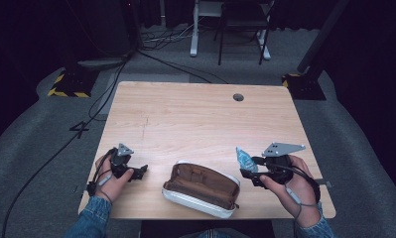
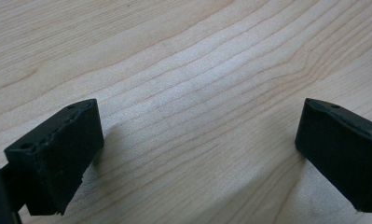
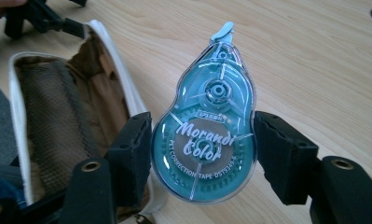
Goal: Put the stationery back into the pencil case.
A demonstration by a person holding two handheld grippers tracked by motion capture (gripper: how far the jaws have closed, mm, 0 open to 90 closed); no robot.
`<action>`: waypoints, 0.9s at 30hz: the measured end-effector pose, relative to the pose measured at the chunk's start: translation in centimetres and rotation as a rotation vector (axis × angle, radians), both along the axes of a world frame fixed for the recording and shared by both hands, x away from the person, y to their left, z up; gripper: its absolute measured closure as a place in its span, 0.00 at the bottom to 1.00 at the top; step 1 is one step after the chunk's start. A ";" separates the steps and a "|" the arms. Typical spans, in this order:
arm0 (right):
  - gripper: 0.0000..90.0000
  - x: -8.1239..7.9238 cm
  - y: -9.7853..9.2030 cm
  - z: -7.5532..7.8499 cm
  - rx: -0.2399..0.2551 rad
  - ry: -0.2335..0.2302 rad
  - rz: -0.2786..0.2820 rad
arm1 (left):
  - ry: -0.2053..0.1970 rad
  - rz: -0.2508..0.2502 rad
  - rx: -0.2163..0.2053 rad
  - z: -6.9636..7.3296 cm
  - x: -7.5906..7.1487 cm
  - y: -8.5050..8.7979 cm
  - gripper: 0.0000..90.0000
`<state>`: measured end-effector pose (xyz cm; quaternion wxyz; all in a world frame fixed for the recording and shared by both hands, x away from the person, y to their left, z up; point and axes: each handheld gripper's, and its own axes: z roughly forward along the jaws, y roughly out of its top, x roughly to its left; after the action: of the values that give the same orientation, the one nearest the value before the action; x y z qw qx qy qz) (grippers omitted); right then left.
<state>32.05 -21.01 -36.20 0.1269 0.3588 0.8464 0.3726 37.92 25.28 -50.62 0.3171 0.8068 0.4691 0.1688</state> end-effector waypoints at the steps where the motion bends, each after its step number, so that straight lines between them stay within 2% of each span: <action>1: 0.44 -0.1 0.2 0.0 0.000 -0.001 0.010 | 0.000 0.000 0.000 0.0 0.0 0.0 0.01; 14: 0.44 -1.0 2.3 0.0 0.019 0.000 0.104 | 0.000 0.000 -0.001 0.0 0.0 0.0 0.01; 27: 0.44 -1.7 4.2 -0.5 0.008 -0.004 0.168 | 0.000 0.000 0.000 0.0 0.0 0.0 0.01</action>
<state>30.40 -16.77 -36.68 0.0956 0.2863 0.8716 0.3863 37.92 25.27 -50.62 0.3173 0.8067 0.4691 0.1686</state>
